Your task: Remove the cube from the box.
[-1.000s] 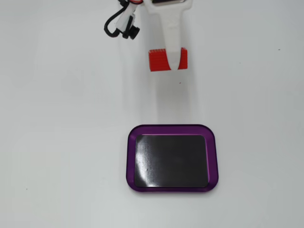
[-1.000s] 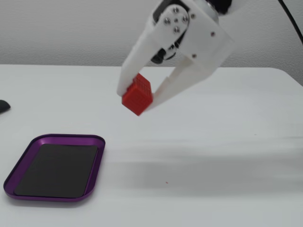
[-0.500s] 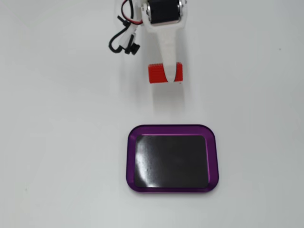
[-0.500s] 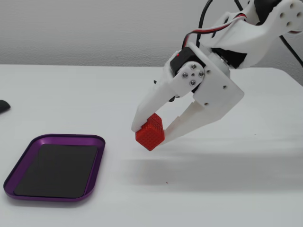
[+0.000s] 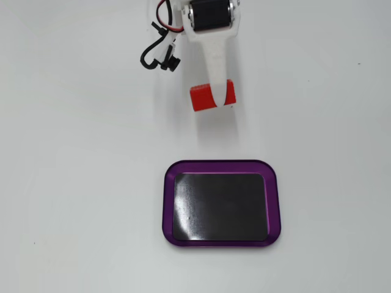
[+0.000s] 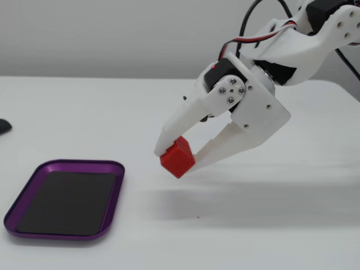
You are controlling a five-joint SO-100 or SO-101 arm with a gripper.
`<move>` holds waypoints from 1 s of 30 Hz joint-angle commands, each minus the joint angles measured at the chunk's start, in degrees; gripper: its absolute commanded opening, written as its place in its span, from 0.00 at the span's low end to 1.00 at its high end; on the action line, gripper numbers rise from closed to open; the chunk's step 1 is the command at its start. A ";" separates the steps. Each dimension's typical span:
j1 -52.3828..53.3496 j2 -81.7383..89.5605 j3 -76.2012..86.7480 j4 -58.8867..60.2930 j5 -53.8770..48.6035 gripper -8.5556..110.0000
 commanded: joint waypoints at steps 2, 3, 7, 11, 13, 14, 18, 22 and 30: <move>-0.62 1.93 -0.18 -0.35 -0.26 0.15; -0.62 1.93 -0.09 -0.18 -0.26 0.16; -0.62 1.93 -0.09 0.18 -0.18 0.16; 0.09 2.02 -0.62 0.44 0.18 0.16; 0.18 2.11 -1.05 1.93 0.18 0.16; 0.18 2.20 -1.41 3.25 0.09 0.16; 0.18 7.47 -7.73 9.14 0.26 0.16; 0.18 20.39 -12.92 14.68 0.35 0.16; 0.79 53.44 -5.36 18.02 0.35 0.16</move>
